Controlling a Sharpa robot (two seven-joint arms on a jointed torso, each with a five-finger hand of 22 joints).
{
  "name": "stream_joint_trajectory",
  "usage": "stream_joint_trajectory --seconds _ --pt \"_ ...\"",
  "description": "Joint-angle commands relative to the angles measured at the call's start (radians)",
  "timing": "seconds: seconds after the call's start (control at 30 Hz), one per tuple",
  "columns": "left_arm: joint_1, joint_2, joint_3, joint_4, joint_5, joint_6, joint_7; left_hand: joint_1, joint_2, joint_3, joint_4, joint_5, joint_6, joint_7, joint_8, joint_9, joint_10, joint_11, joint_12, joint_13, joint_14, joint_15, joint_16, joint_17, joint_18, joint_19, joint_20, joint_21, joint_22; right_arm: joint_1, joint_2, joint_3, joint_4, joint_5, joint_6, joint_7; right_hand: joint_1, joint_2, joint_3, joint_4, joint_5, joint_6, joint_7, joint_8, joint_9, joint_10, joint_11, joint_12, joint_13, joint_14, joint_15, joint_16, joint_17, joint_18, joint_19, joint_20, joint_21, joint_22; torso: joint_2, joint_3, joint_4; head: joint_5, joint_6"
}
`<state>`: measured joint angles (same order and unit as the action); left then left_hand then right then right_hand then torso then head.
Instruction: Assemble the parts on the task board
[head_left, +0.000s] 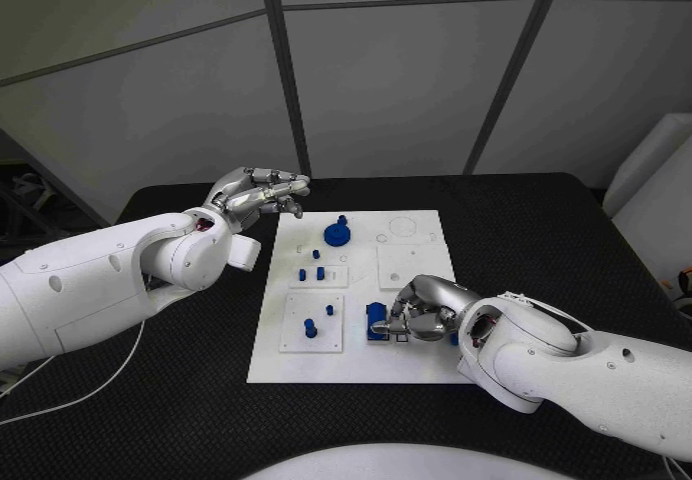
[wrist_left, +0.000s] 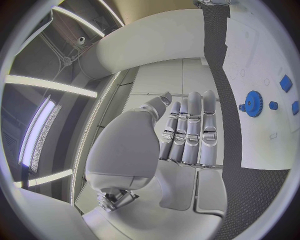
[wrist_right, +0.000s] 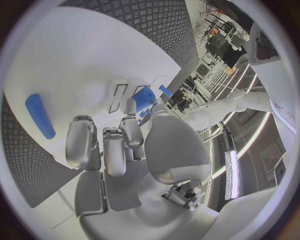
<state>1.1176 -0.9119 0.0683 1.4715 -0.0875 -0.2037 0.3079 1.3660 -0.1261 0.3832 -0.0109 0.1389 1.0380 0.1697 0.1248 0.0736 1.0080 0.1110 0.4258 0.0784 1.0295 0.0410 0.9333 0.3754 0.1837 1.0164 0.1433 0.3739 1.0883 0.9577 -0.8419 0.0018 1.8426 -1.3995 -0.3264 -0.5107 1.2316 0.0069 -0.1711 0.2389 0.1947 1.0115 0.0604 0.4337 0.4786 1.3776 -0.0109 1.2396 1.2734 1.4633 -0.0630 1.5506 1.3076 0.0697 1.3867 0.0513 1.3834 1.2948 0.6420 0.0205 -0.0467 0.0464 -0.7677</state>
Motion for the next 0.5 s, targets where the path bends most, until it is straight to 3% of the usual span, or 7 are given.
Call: stream_joint_trajectory --seconds 0.03,0.23,0.5 --pt "0.001 0.001 0.001 0.001 0.001 0.012 0.002 -0.005 0.006 -0.004 0.0 0.001 -0.006 0.001 -0.004 0.0 -0.006 0.0 0.005 -0.001 -0.007 0.003 -0.003 -0.001 -0.003 0.005 0.003 -0.002 -0.001 0.001 -0.001 0.0 0.0 -0.016 0.008 0.01 0.038 0.01 0.006 -0.015 -0.004 0.006 -0.003 0.004 0.004 0.011 -0.002 0.01 0.007 0.098 -0.008 -0.001 0.22 -0.005 -0.002 -0.006 -0.002 0.002 0.0 0.0001 0.0004 -0.001 0.0" --pt "0.001 0.0 0.001 0.001 0.001 0.011 0.002 -0.005 0.008 -0.005 0.0 0.002 -0.007 0.001 -0.004 0.0 -0.007 0.0 0.005 -0.001 -0.007 0.003 -0.003 -0.002 -0.003 0.005 0.003 -0.004 -0.003 0.001 0.0 0.0 -0.005 -0.024 0.008 0.006 0.077 0.02 0.012 -0.028 0.007 0.009 -0.007 0.006 0.008 0.016 -0.005 0.016 0.014 0.098 -0.011 -0.001 0.221 -0.005 -0.002 -0.009 -0.002 0.004 0.0 0.0 0.0008 0.0 0.0" --pt "0.001 0.0 0.001 0.001 0.001 0.013 0.0 -0.005 0.008 -0.005 0.0 0.002 -0.007 0.001 -0.004 0.0 -0.007 0.0 0.005 -0.001 -0.007 0.003 -0.003 -0.002 -0.003 0.005 0.003 -0.004 -0.003 0.001 -0.003 0.0 -0.003 -0.026 0.01 0.01 0.08 0.02 0.007 -0.025 0.023 0.009 -0.007 0.006 0.01 0.02 -0.006 0.021 0.019 0.098 -0.012 -0.001 0.221 -0.005 -0.001 -0.01 -0.002 0.004 0.0 0.0002 -0.0006 0.001 0.0"
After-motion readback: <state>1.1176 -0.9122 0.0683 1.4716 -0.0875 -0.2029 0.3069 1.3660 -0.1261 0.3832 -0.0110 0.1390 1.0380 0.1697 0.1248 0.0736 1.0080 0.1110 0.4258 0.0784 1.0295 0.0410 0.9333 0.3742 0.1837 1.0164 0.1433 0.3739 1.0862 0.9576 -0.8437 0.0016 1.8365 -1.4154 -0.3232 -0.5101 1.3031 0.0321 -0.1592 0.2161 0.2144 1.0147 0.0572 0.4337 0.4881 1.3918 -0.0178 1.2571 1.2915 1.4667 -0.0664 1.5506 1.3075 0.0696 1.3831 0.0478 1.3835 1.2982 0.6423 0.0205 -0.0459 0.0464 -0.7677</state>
